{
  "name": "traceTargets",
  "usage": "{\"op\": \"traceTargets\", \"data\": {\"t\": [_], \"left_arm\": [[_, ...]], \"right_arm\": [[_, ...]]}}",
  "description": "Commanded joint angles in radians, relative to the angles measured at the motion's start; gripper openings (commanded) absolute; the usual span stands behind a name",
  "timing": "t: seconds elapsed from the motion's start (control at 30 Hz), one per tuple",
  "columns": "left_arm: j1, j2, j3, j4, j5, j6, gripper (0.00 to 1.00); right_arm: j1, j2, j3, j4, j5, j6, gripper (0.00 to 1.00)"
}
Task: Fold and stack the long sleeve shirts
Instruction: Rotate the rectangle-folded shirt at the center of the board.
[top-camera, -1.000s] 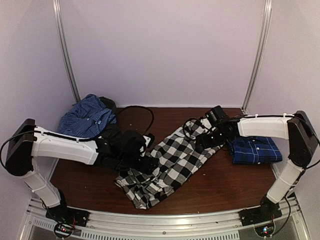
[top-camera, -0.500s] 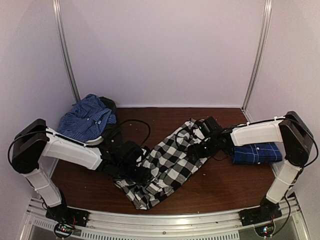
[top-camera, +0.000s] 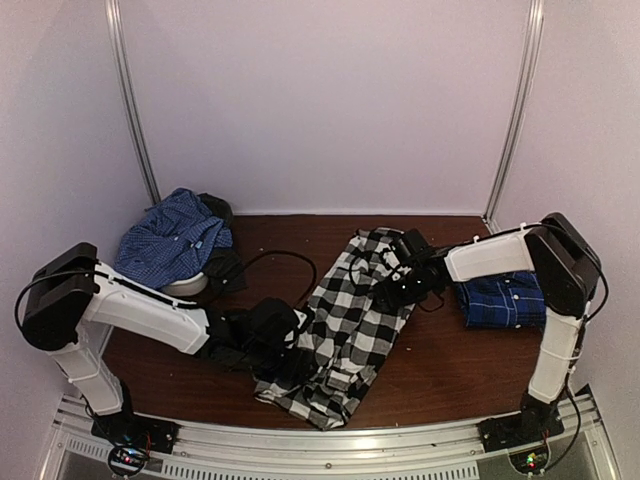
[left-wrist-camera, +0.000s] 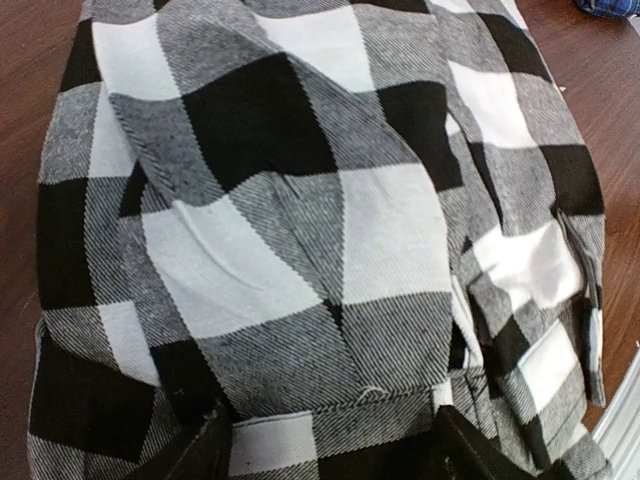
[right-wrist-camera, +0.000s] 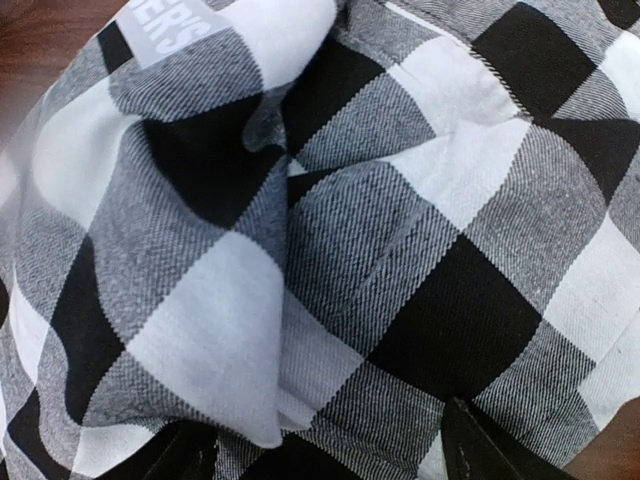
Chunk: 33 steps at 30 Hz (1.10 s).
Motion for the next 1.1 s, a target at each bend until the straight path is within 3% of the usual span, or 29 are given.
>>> {"op": "traceTargets", "data": {"t": [0.0,0.23,0.37,0.8,1.07], "left_arm": [[-0.032,0.084,0.059,-0.056,0.051,-0.039,0.7],[-0.037,0.255,0.303,-0.09,0.107,0.028,0.7],[-0.052,0.262,0.353,-0.1,0.109,0.028,0.7],[-0.072,-0.001,0.198,-0.055,0.003,0.1,0.74],[-0.059,0.018,0.165,-0.058,0.007,0.084,0.73]], "right_arm": [[-0.053,0.114,0.056,-0.055,0.059,-0.055,0.78],[-0.119,0.234,0.237,-0.087,0.072,-0.115,0.78],[-0.146,0.253,0.315,-0.122,0.079,-0.154,0.78],[-0.143,-0.045,0.105,-0.084,0.047,-0.131,0.78],[-0.03,-0.155,0.034,-0.068,0.015,-0.077,0.78]]}}
